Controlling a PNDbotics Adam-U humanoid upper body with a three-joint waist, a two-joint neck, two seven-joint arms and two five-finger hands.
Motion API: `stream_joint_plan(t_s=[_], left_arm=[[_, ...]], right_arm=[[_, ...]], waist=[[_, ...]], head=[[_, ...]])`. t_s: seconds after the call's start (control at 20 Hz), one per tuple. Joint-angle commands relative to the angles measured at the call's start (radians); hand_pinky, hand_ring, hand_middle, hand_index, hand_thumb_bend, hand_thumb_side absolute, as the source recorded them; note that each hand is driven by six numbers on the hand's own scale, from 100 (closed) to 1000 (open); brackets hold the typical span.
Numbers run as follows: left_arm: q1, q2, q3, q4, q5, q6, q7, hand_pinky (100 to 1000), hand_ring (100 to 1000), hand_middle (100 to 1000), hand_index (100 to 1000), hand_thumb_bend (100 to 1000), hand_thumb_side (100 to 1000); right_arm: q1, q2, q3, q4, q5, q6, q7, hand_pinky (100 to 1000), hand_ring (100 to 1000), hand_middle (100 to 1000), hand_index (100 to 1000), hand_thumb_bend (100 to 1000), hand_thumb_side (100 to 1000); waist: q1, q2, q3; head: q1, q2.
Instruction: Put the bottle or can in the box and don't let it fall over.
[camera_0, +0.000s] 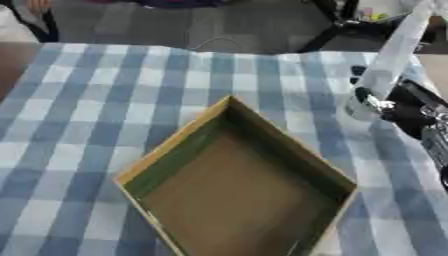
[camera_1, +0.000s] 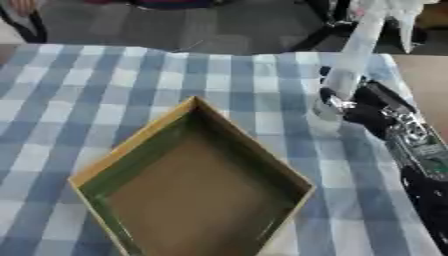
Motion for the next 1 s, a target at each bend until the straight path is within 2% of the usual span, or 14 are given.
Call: stream_joint_plan(t_s=[0.05, 0.45, 1.0], left_arm=[[-0.002, 0.014, 0.011, -0.018, 0.0, -0.003, 0.001, 1000, 636, 772, 919, 116, 614], [0.0, 0.014, 0.013, -0.018, 0.002, -0.003, 0.002, 1000, 636, 771, 917, 113, 615], [0.004, 0.015, 0.014, -0.017, 0.004, -0.002, 0.004, 1000, 636, 772, 913, 111, 615]], right_arm=[[-0.006, -0.019, 0.002, -0.011, -0.012, 0.018, -0.001, 894, 1000, 1000, 353, 100, 210], [-0.003, -0.024, 0.002, -0.032, -0.003, 0.031, -0.001, 897, 1000, 1000, 176, 100, 100], [0.002, -0.031, 0.0, -0.063, 0.0, 0.066, 0.01, 911, 1000, 1000, 127, 100, 100]], waist=[[0.002, -0.024, 0.0], [0.002, -0.029, -0.002], [0.002, -0.038, -0.008]], head=[[0.001, -0.008], [0.002, -0.004], [0.006, 0.001]])
